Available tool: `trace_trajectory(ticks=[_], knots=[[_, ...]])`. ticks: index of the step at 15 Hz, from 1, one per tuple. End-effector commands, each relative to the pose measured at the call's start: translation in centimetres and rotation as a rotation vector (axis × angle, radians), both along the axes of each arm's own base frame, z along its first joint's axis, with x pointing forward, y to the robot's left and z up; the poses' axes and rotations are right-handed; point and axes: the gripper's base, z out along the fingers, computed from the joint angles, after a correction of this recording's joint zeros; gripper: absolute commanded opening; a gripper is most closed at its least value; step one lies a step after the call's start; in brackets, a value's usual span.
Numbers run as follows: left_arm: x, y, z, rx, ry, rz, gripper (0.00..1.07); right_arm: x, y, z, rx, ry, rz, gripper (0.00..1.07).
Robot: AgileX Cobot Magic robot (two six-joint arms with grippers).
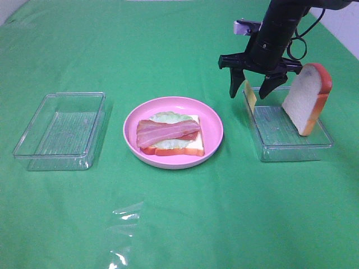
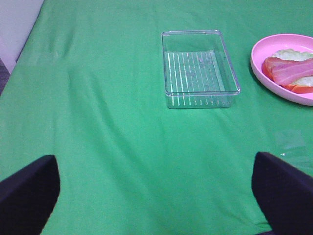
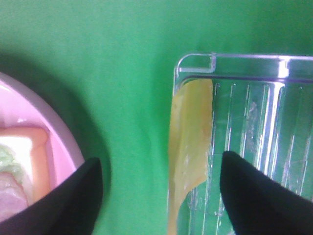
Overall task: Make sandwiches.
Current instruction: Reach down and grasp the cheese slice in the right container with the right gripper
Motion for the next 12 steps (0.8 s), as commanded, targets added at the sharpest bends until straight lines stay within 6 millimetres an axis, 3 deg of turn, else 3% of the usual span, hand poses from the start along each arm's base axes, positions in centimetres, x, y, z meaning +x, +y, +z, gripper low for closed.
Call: trace_trajectory(ticks=[1,2,7,8,12], knots=[[-0.24,-0.06,-0.08,-0.008,-0.017,0.001,1.0,0.0,-0.34,-0.03,-0.019,0.01,0.001,0.61],[-0.24,-0.06,-0.08,-0.008,-0.017,0.001,1.0,-0.01,-0.39,-0.03,-0.025,0.011,0.002,0.56],[-0.24,-0.06,-0.08,-0.008,-0.017,0.001,1.0,-0.01,-0.42,-0.04,-0.027,0.01,0.004,0.15],[-0.24,-0.06,-0.08,-0.008,-0.017,0.001,1.0,-0.02,-0.42,-0.04,-0.028,0.011,0.005,0.01],[-0.24,-0.06,-0.08,-0.008,-0.017,0.001,1.0,-0.23,-0.53,0.03,-0.04,0.031,0.012,0.0]])
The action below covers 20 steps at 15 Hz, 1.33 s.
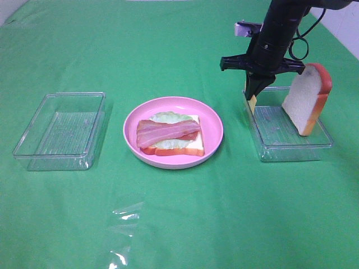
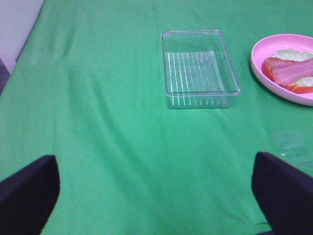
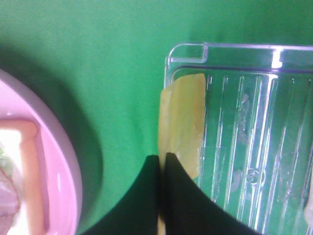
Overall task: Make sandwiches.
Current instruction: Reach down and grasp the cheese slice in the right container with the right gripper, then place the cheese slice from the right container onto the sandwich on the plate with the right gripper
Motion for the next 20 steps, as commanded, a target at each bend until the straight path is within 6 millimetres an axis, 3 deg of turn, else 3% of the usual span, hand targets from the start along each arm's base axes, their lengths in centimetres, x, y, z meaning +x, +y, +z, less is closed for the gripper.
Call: trace_trajectory(ticks=[1,5,6,11,14,17,18,20], knots=[[-0.2,-0.1,-0.1,-0.008,-0.017,0.001,1.0,-0.2,-0.4,0.3,-0.019,0.024,0.006,0.0],[-0.2,-0.1,-0.1,-0.008,-0.017,0.001,1.0,-1.0,-0.5,3.0,-0.016,0.017,0.007,0.0],[-0.2,-0.1,-0.1,-0.008,-0.017,0.001,1.0,-1.8,-0.7,4.9,-0.017,0.026,0.005,0.0],[-0.2,-0.1,-0.1,-0.009,-0.017,0.001,1.0,-4.5,-1.0,9.6,0.019,-0.029,0.022,0.0],[-0.2,-0.1,-0.1,-0.009,-0.017,0.001,1.0,-7.1,-0.6,10.9,0.148,-0.126,0.046,0.0],[-0.2,-0.1,-0.1,-0.01,-0.017,0.0,1.0,-10.1,1.1,11.2,0.452,-0.197,0.094,0.0],[-0.2,-0.1,-0.1,-0.01,-0.017,0.0,1.0,-10.8,2.2,10.8,0.601,-0.19,0.117,0.0],[-0.2,-0.1,-0.1,-0.011,-0.017,-0.001,1.0,-10.8,3.5,9.8,0.674,-0.189,0.13,0.0]])
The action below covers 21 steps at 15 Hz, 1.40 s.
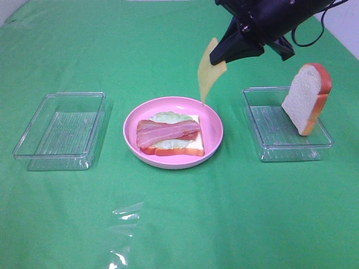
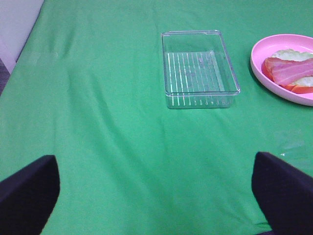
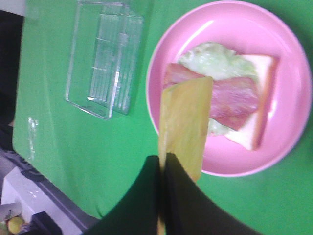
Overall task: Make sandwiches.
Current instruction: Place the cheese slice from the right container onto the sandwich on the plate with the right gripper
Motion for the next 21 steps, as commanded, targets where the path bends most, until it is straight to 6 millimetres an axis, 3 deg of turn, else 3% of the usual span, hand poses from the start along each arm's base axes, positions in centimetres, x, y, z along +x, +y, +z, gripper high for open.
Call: trace_trajectory(ticks=[1,4,7,13,21], knots=[[-0.2,-0.1,-0.1,-0.012,-0.017,-0.002,1.0,0.1,1.9,-1.2,0.073,-0.015,0.03,0.0],[-0.2,-0.1,-0.1,-0.012,-0.017,-0.002,1.0,0.6,5.9,-4.3,0.199,0.033,0.056,0.0],[-0.2,-0.1,-0.1,-0.012,-0.017,-0.002,1.0,1.3,8.3,-7.5,0.316,0.051,0.058,0.0],[-0.2,-0.1,-0.1,-0.013,-0.017,-0.002,1.0,2.5,8.3,-12.9,0.262,0.113,-0.016,0.0],[-0.2,-0.1,-0.1,-0.014,-0.017,-0.003,1.0,3.4,5.8,-13.7,0.121,0.047,0.008,0.0]])
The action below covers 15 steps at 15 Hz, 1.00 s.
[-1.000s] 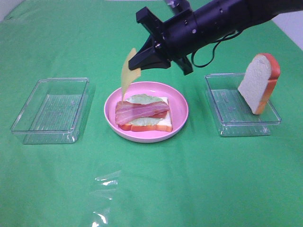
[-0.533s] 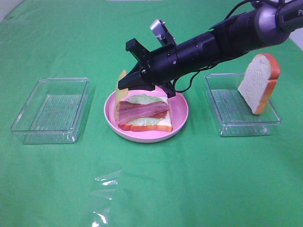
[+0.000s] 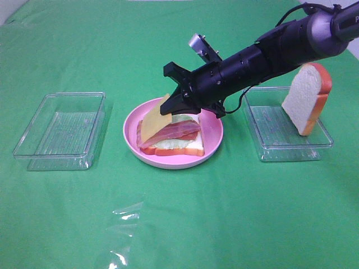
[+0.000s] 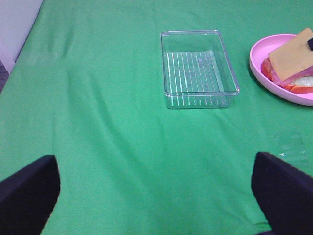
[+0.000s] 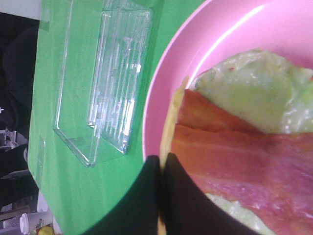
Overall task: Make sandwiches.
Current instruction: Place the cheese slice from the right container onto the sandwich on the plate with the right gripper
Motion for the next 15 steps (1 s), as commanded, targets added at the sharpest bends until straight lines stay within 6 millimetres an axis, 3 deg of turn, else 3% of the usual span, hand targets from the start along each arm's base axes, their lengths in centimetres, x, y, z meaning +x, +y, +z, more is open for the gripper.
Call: trace_trajectory(ticks=[1,7,9,10,12,13,15], knots=[[-0.2,-0.1,-0.1,-0.011,-0.017,-0.001,1.0,0.0,-0.3,0.0,-0.038,-0.027,0.018,0.0],[-0.2,-0.1,-0.1,-0.011,-0.017,-0.001,1.0,-0.2,-1.1,0.4,-0.157,-0.056,0.043,0.0],[-0.2,-0.1,-0.1,-0.011,-0.017,-0.001,1.0,-0.3,-1.4,0.6,-0.193,-0.075,0.062,0.12],[-0.2,-0.1,-0.1,-0.011,-0.017,-0.001,1.0,-0.4,-1.5,0.5,-0.211,-0.074,0.086,0.31],[-0.2,-0.1,-0.1,-0.011,-0.017,-0.001,1.0,-0.8,-1.6,0.4,-0.23,-0.019,0.088,0.82],[-0.2,-0.1,-0.1,-0.011,-0.017,-0.001,1.0,-1.2,-1.9,1.3,-0.269,-0.047,0.144,0.99],[-0.2,-0.1,-0.1,-0.011,-0.017,-0.001,1.0,-1.6,-2.3,3.3,-0.302,-0.082,0.147,0.99]])
